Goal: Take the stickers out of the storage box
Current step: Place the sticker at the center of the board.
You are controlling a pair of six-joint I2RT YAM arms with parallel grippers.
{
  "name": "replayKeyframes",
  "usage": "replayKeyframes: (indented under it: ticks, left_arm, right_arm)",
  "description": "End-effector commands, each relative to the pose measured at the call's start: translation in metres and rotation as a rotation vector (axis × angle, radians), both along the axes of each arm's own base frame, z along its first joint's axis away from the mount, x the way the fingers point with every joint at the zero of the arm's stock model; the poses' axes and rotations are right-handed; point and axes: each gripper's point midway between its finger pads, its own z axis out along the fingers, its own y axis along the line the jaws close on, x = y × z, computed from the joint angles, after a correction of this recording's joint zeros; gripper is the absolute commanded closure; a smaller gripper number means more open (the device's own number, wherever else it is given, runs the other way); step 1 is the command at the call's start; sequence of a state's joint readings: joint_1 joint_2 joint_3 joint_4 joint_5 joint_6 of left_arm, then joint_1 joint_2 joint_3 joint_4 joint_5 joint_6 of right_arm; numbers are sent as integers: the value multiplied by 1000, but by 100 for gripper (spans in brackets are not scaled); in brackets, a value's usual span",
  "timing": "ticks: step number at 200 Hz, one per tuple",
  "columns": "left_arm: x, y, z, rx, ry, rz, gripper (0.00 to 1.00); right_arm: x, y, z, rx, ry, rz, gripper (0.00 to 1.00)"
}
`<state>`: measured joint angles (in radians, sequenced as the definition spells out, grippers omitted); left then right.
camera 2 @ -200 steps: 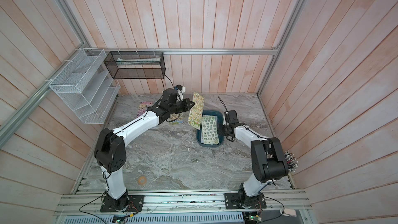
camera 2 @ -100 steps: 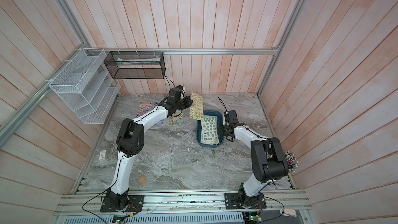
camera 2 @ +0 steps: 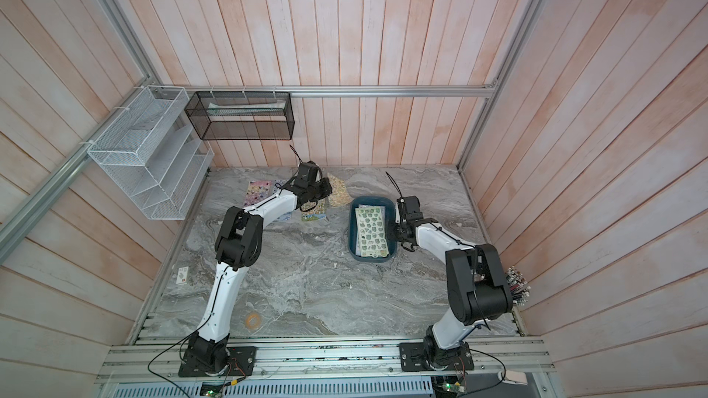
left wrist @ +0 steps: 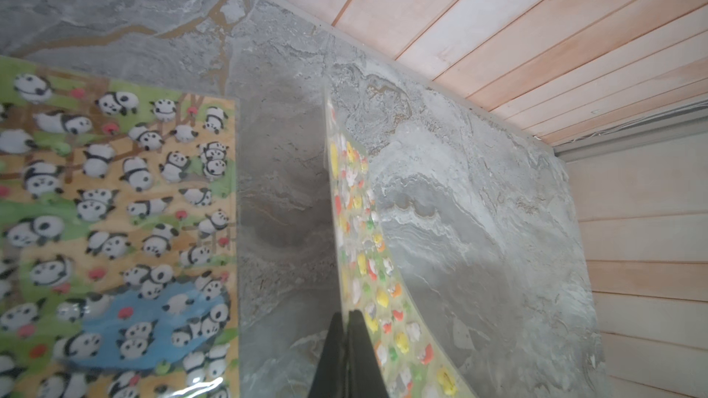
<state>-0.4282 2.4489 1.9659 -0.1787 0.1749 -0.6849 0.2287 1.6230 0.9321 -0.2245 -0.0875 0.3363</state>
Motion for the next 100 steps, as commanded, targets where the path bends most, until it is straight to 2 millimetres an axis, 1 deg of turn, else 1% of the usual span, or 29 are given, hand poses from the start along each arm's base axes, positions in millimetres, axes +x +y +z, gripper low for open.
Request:
replayKeyframes:
  ticks: [1, 20, 34, 55, 80, 100]
  left_arm:
    - [-1, -7, -23, 13, 27, -17, 100]
    - [0, -12, -33, 27, 41, -33, 100]
    - [0, -16, -37, 36, 45, -45, 100]
    - [2, -15, -42, 49, 50, -44, 100]
    - [5, -13, -43, 71, 47, -39, 100]
    - [7, -7, -47, 95, 52, -24, 100]
  right_arm:
    - [10, 7, 11, 23, -47, 15, 95]
    - [10, 7, 11, 22, -44, 16, 95]
    - [11, 8, 10, 23, -42, 17, 94]
    - [10, 8, 10, 23, -42, 17, 94]
    - [11, 8, 11, 25, -43, 18, 95]
    - [10, 8, 11, 24, -43, 18, 95]
